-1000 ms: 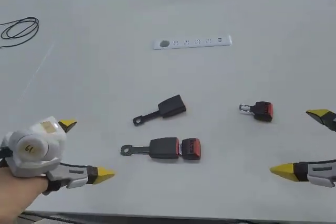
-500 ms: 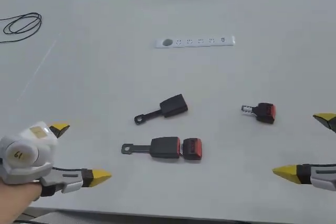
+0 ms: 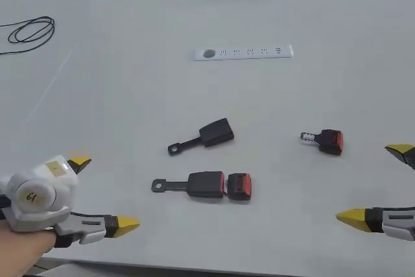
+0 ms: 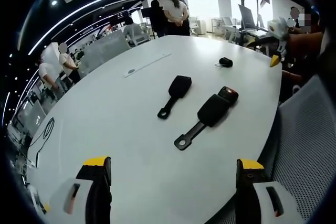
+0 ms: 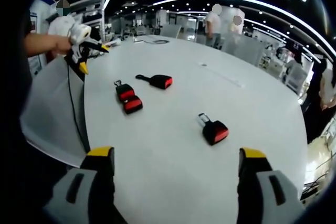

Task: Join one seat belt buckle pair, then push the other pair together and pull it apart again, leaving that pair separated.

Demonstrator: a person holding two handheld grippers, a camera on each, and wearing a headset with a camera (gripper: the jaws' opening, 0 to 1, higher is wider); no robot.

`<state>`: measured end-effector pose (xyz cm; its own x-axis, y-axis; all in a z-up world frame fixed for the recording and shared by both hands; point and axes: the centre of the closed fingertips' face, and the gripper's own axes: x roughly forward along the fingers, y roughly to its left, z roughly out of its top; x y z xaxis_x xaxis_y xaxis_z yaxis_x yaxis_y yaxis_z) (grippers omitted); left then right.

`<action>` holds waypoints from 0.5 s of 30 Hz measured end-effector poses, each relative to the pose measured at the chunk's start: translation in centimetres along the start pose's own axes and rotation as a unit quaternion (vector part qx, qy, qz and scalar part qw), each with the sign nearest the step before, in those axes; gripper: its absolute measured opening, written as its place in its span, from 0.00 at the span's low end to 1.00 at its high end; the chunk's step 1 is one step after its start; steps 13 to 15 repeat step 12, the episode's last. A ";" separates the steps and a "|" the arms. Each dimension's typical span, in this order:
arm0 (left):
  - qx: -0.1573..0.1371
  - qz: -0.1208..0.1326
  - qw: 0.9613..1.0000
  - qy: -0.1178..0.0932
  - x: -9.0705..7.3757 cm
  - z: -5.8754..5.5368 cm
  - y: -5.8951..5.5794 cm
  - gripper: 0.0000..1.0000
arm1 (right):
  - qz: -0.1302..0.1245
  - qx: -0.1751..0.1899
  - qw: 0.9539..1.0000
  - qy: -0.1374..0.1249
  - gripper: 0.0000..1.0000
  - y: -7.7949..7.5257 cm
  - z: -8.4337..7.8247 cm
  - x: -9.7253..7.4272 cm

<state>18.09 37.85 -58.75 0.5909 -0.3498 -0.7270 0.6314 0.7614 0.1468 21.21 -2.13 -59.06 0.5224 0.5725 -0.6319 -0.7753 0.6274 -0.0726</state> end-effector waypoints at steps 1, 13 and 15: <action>-0.001 -0.001 1.000 -0.001 0.0 0.0 0.0 1.00 | -0.001 0.001 1.000 -0.001 1.00 0.0 0.1 -0.1; 0.012 -0.011 1.000 -0.005 0.2 0.3 -0.9 1.00 | -0.008 0.006 1.000 -0.007 1.00 -0.4 0.3 -0.4; 0.012 -0.011 1.000 -0.005 0.2 0.3 -0.9 1.00 | -0.008 0.006 1.000 -0.007 1.00 -0.4 0.3 -0.4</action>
